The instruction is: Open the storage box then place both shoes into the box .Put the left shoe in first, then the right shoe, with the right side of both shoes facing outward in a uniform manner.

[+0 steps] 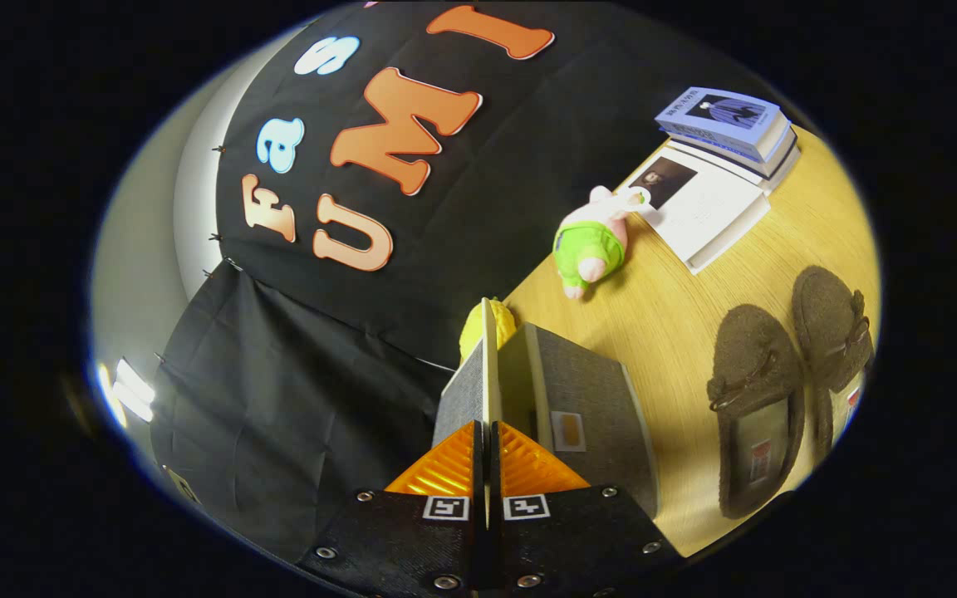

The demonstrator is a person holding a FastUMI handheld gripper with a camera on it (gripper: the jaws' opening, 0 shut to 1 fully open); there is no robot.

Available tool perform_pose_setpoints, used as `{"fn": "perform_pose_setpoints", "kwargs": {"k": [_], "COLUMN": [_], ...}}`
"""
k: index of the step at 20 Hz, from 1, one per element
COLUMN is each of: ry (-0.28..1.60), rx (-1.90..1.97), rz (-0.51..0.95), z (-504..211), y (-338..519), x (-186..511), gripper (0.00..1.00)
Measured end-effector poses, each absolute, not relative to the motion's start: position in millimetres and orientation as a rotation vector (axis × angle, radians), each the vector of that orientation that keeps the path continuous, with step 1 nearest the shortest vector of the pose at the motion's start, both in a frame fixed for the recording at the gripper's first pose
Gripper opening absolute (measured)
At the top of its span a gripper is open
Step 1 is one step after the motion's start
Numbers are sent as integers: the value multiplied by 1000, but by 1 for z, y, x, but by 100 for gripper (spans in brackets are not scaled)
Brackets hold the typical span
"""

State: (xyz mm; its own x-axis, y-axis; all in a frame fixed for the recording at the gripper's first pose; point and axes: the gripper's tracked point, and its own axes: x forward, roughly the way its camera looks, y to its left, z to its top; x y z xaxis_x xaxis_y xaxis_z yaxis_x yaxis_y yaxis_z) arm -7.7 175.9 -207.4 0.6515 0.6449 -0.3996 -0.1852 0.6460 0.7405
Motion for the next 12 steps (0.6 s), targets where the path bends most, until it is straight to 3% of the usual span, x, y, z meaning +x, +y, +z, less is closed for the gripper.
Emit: {"fn": "perform_pose_setpoints", "kwargs": {"k": [12], "ry": [638], "rx": [649], "rz": [664], "z": [-134], "y": [256], "x": [-24], "gripper": [3]}}
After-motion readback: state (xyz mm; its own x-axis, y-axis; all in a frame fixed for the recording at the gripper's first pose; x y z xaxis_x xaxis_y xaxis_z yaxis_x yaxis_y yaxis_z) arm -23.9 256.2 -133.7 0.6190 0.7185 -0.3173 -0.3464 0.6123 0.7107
